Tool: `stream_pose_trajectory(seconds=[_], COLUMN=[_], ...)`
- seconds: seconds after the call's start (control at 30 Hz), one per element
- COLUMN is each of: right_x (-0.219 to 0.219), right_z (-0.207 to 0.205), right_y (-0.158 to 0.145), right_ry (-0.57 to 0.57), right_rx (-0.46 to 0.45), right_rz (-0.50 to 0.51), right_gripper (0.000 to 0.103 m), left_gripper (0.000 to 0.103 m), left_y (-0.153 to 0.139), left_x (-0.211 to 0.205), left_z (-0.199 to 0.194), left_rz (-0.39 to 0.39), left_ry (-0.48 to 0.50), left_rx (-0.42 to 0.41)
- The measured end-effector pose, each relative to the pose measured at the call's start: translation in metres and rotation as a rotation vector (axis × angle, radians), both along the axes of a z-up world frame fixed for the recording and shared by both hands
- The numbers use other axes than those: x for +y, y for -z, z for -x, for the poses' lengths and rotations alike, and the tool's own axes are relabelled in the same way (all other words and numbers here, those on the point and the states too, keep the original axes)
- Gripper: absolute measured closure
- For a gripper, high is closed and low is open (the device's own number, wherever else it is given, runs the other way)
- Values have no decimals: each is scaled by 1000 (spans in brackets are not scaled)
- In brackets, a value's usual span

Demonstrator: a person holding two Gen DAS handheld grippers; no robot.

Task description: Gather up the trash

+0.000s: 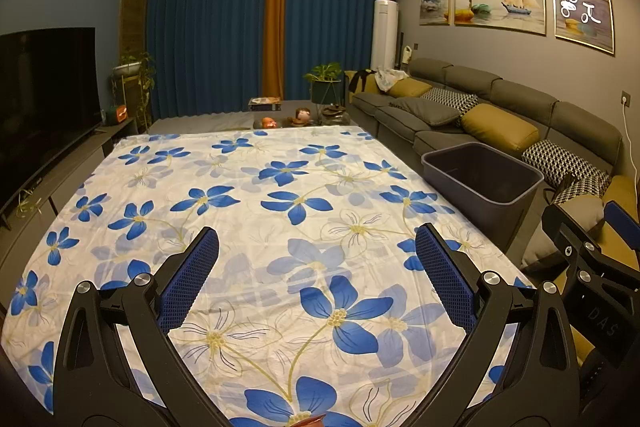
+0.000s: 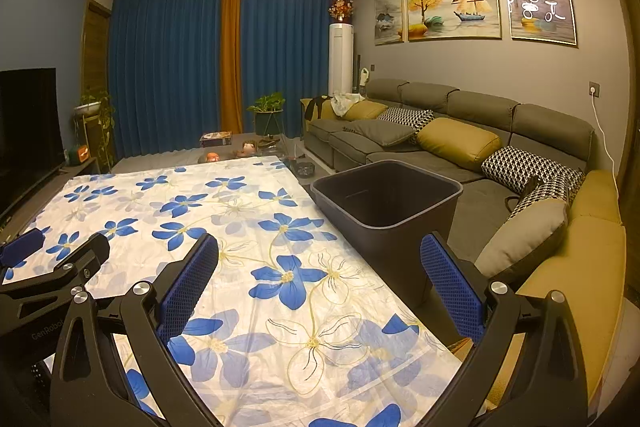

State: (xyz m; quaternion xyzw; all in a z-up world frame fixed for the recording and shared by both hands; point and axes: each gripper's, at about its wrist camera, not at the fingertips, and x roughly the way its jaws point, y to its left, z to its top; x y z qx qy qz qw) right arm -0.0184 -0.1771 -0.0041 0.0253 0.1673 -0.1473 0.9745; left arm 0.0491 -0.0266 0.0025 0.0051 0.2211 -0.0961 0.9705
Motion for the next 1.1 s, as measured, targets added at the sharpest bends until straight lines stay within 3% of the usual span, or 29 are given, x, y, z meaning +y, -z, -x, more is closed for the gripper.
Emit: stream_pose_trajectory(seconds=[1.1], right_x=[0], right_z=[1], right_y=[-2], right_ry=[4], right_rx=[-2], right_rz=[-3], right_gripper=[6], left_gripper=[6], left_y=[2], left_x=[-2], left_z=[3], left_rz=[1], left_ry=[5], left_rx=[4])
